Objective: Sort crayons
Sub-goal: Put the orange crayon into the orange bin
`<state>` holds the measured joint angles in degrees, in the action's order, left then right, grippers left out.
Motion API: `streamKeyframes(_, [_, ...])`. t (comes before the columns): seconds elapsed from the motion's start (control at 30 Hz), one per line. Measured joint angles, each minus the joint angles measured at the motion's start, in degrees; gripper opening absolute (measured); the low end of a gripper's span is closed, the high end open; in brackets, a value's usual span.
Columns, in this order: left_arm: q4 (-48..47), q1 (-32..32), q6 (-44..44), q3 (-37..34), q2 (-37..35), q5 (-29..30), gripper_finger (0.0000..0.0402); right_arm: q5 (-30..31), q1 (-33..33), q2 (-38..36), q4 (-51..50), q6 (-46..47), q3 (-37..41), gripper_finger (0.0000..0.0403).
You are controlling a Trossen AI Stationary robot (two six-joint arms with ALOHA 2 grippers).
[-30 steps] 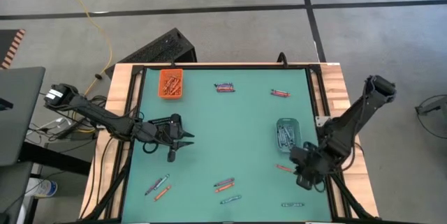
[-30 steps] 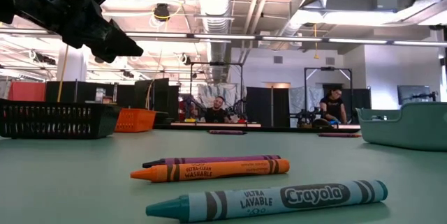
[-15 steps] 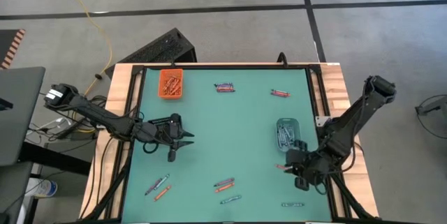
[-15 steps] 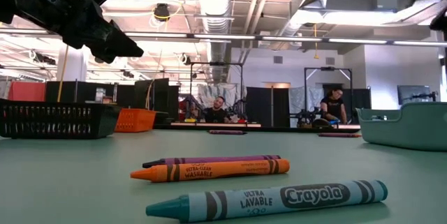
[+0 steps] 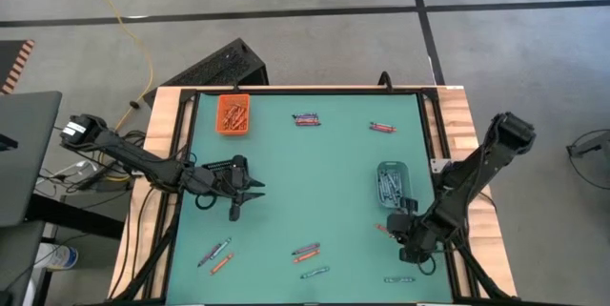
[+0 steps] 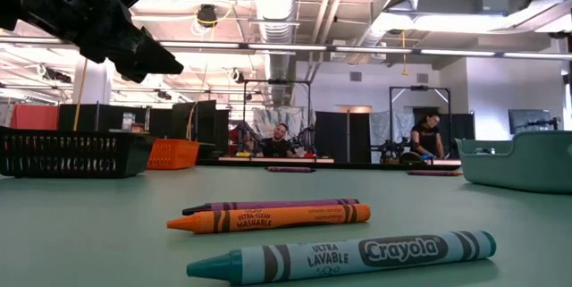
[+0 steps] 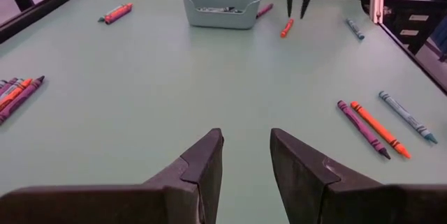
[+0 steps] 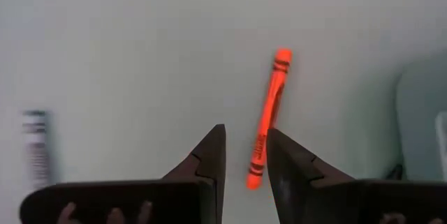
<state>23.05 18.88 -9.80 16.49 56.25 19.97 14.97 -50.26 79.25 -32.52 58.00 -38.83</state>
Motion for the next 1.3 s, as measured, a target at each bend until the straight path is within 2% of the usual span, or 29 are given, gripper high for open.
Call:
streamKeyframes(0.2, [0.94, 0.02, -0.15, 0.00, 0.00, 0.00, 0.0110, -0.04, 0.02, 5.28, -0.22, 0.02, -0.01, 0.0097])
streamKeyframes(0.43, [0.93, 0.00, -0.14, 0.00, 0.00, 1.37, 0.0110, -1.61, 0.63, 7.07, -1.43, -0.94, -0.28, 0.0094])
streamKeyframes(0.53, [0.92, 0.02, -0.25, 0.00, 0.00, 1.44, 0.0110, -2.42, 0.85, 7.11, -2.14, -1.45, -0.26, 0.0075])
streamKeyframes(0.73, [0.90, 0.01, -0.35, 0.00, 0.00, 1.43, 0.0110, -3.01, 1.45, 6.56, -2.56, -3.71, -0.16, 0.0012])
streamKeyframes(1.0, [0.85, 0.01, -0.23, 0.00, 0.00, 1.49, 0.0110, -2.88, 4.81, 0.92, -0.28, -9.42, -2.29, 0.0003])
streamKeyframes(1.07, [0.85, 0.02, 0.51, 0.00, 0.00, 1.69, 0.0110, 0.43, 5.67, -0.67, 3.09, -14.06, -3.10, 0.0003])
streamKeyframes(1.13, [0.90, 0.02, 1.10, 0.00, 0.00, 2.77, 0.0110, 5.04, 7.23, -1.96, 10.37, -22.65, -3.20, 0.0003])
streamKeyframes(1.2, [2.09, 0.02, 1.07, -0.02, 0.34, 4.59, 0.0110, 7.57, 9.43, -2.57, 21.93, -34.75, -3.45, 0.0003])
streamKeyframes(1.3, [8.09, 0.00, 0.82, -0.02, 2.96, 7.33, 0.0110, 6.00, 13.08, -1.45, 40.77, -55.88, -3.45, 0.0003])
